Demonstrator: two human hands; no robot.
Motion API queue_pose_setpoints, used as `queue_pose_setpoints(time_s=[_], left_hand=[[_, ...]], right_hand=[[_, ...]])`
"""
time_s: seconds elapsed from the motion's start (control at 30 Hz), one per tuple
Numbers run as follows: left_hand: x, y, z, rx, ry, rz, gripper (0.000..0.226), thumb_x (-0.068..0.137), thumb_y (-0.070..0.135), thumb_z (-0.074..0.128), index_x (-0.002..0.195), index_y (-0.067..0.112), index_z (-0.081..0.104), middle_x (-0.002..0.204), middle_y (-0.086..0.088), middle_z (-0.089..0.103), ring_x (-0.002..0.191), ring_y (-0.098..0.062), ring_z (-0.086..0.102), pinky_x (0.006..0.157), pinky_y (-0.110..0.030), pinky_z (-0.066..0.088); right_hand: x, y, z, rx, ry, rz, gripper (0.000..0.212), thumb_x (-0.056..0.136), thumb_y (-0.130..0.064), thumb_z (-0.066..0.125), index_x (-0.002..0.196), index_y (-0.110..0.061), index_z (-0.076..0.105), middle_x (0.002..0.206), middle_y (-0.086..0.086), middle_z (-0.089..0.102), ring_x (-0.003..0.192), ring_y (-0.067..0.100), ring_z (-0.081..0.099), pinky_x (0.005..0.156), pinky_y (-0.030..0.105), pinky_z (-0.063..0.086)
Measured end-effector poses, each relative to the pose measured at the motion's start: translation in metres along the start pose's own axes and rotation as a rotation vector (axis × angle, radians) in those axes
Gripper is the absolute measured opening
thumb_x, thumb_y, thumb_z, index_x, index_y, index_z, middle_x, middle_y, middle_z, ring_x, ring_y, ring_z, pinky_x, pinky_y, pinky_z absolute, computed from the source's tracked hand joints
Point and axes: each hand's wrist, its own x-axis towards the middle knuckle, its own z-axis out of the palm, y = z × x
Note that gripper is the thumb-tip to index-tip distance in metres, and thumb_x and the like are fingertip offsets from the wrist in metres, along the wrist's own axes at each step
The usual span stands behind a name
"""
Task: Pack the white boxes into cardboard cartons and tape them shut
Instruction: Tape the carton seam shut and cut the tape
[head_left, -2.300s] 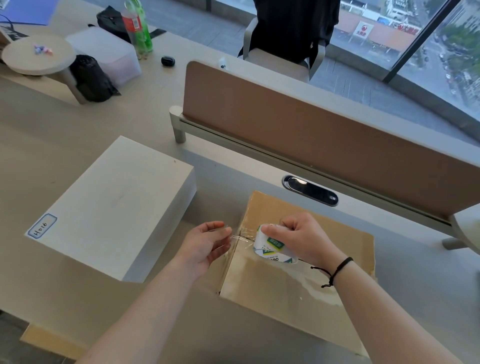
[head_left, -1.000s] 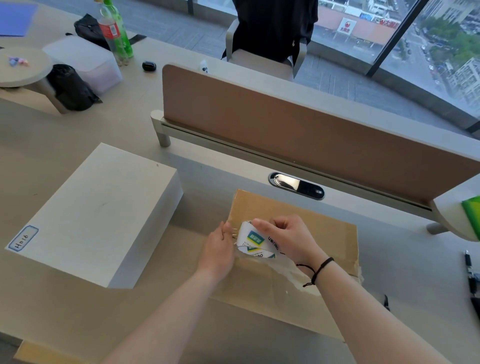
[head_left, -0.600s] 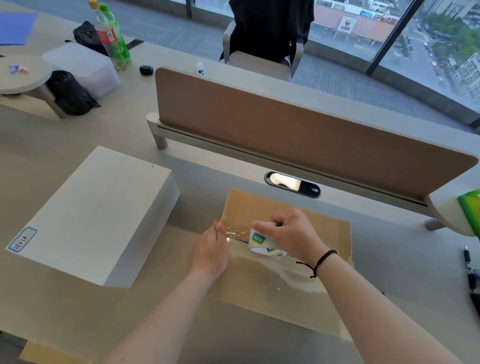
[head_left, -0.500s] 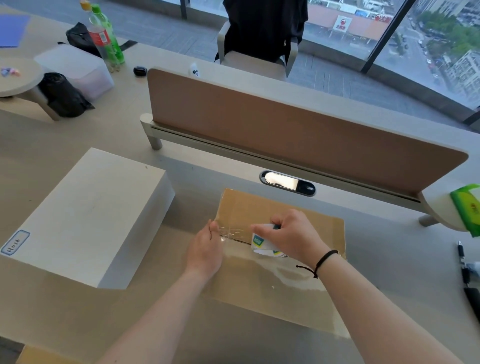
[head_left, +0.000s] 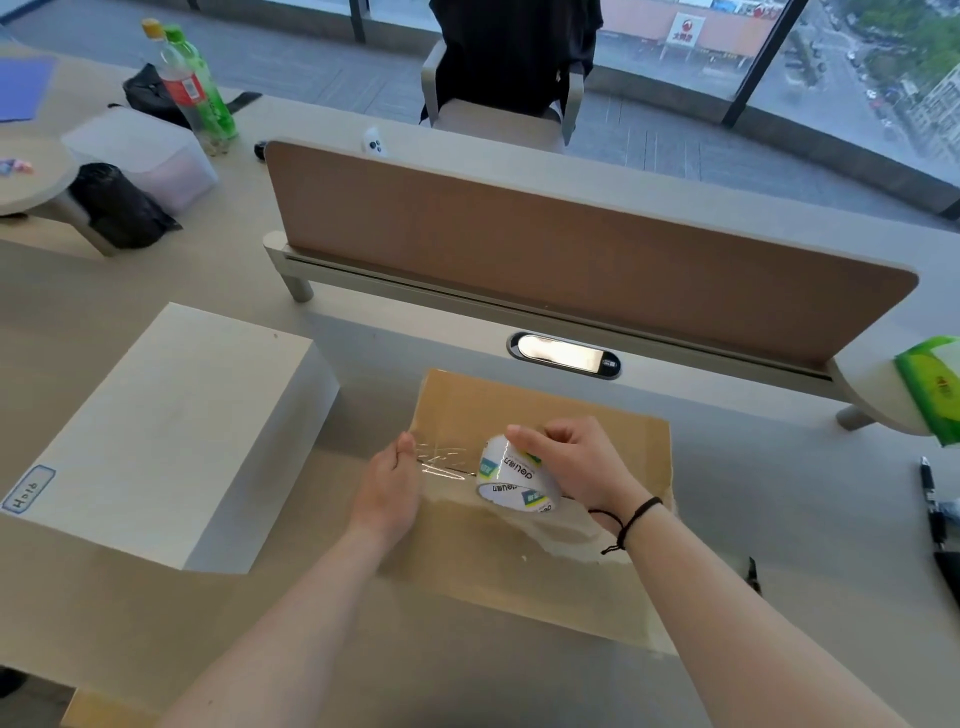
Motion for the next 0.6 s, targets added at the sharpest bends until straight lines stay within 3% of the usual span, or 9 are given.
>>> queue_pose_setpoints(time_s=[0.1, 0.23, 0.4, 0.47, 0.53, 0.6], left_hand=[[0.000, -0.002, 0.001, 0.012, 0.004, 0.016, 0.049, 0.110, 0.034, 0.027, 0.091, 0.013, 0.067, 0.093, 0.000, 0.069, 0.092, -0.023, 0.060, 0.079, -0.033, 0.040], [0.001, -0.002, 0.000, 0.010, 0.009, 0.032, 0.048, 0.110, 0.035, 0.029, 0.089, 0.015, 0.068, 0.090, 0.002, 0.070, 0.090, -0.022, 0.060, 0.080, -0.034, 0.042], [0.001, -0.002, 0.003, 0.052, 0.017, 0.050, 0.046, 0.109, 0.035, 0.030, 0.080, 0.021, 0.062, 0.083, 0.007, 0.063, 0.089, -0.024, 0.056, 0.080, -0.035, 0.041], [0.000, 0.000, 0.004, 0.059, 0.019, 0.055, 0.045, 0.110, 0.035, 0.030, 0.081, 0.021, 0.061, 0.086, 0.004, 0.064, 0.092, -0.025, 0.056, 0.080, -0.034, 0.040], [0.000, 0.002, 0.004, 0.052, 0.025, 0.052, 0.045, 0.110, 0.034, 0.030, 0.080, 0.019, 0.060, 0.086, 0.002, 0.064, 0.091, -0.026, 0.056, 0.080, -0.034, 0.039], [0.001, 0.001, 0.003, 0.045, 0.028, 0.056, 0.048, 0.110, 0.035, 0.030, 0.083, 0.016, 0.064, 0.088, 0.000, 0.067, 0.092, -0.027, 0.058, 0.079, -0.034, 0.039]], right_hand=[[0.001, -0.005, 0.002, -0.198, 0.041, -0.057, 0.062, 0.087, -0.035, 0.076, 0.054, -0.023, 0.025, 0.053, -0.007, 0.023, 0.049, 0.013, 0.022, 0.045, 0.025, 0.019], [0.003, -0.008, -0.006, -0.390, 0.080, -0.082, 0.063, 0.086, -0.040, 0.074, 0.051, -0.020, 0.026, 0.049, -0.007, 0.024, 0.047, 0.013, 0.023, 0.048, 0.027, 0.023], [-0.005, -0.023, -0.022, -0.840, 0.068, -0.082, 0.058, 0.087, -0.049, 0.064, 0.055, -0.017, 0.028, 0.056, -0.001, 0.029, 0.053, 0.019, 0.028, 0.049, 0.030, 0.023], [-0.005, -0.021, -0.027, -0.791, 0.061, -0.065, 0.061, 0.086, -0.052, 0.067, 0.056, -0.018, 0.027, 0.055, -0.001, 0.026, 0.053, 0.019, 0.027, 0.050, 0.030, 0.021], [-0.006, -0.012, -0.039, -0.520, 0.037, -0.022, 0.063, 0.083, -0.051, 0.075, 0.055, -0.018, 0.029, 0.056, 0.001, 0.026, 0.053, 0.017, 0.026, 0.050, 0.029, 0.021], [-0.008, 0.003, -0.050, -0.214, 0.005, 0.031, 0.064, 0.077, -0.054, 0.080, 0.058, -0.008, 0.041, 0.062, 0.007, 0.035, 0.057, 0.017, 0.034, 0.054, 0.028, 0.027]])
